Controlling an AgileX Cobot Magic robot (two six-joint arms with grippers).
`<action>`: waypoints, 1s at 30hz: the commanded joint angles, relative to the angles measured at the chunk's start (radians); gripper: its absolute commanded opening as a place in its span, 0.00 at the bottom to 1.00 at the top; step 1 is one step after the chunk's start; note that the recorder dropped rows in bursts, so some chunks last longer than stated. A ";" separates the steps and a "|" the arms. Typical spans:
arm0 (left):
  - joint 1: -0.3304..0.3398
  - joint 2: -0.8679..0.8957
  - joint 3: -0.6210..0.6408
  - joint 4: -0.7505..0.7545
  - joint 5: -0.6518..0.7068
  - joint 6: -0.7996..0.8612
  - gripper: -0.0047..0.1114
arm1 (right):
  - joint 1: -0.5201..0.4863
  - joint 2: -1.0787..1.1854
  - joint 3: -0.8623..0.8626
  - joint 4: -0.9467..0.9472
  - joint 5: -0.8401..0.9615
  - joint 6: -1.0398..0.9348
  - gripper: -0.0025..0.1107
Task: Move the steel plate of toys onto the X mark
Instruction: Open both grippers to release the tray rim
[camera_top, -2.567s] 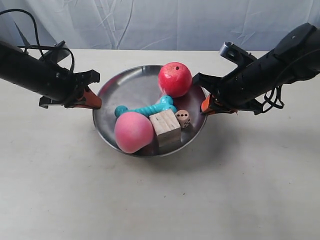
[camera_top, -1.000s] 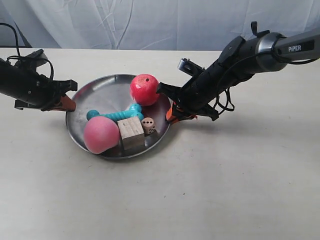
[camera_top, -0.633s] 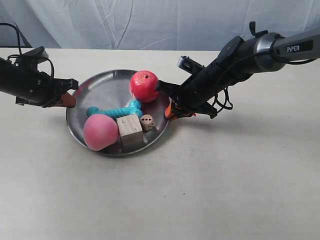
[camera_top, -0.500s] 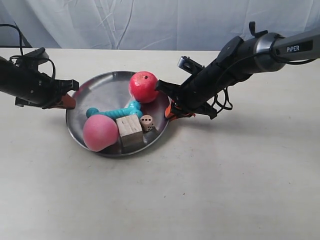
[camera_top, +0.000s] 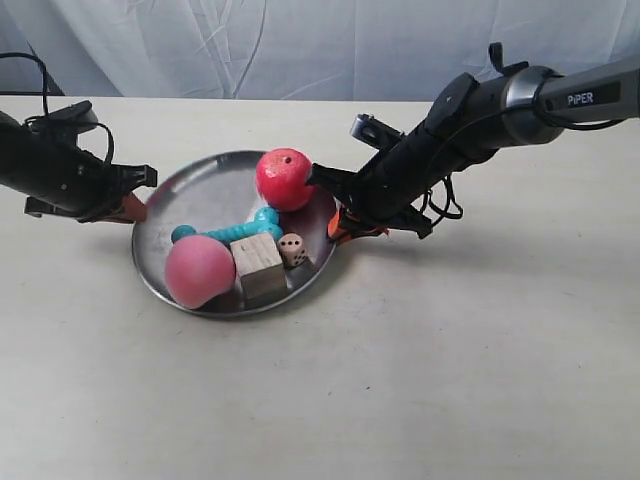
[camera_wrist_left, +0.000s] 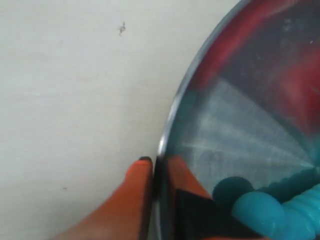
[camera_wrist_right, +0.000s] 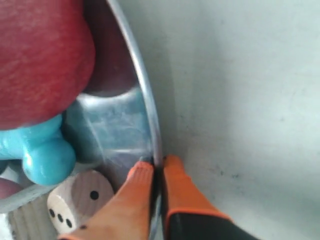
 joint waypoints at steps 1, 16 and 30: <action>-0.001 -0.005 -0.008 -0.003 -0.045 -0.004 0.29 | 0.002 -0.008 -0.005 -0.028 -0.012 -0.006 0.01; -0.001 -0.005 -0.008 -0.011 -0.061 -0.004 0.40 | 0.002 -0.008 -0.005 -0.043 -0.023 -0.002 0.02; 0.014 -0.039 -0.014 -0.052 -0.056 -0.004 0.36 | -0.010 -0.017 -0.005 -0.080 0.022 -0.002 0.65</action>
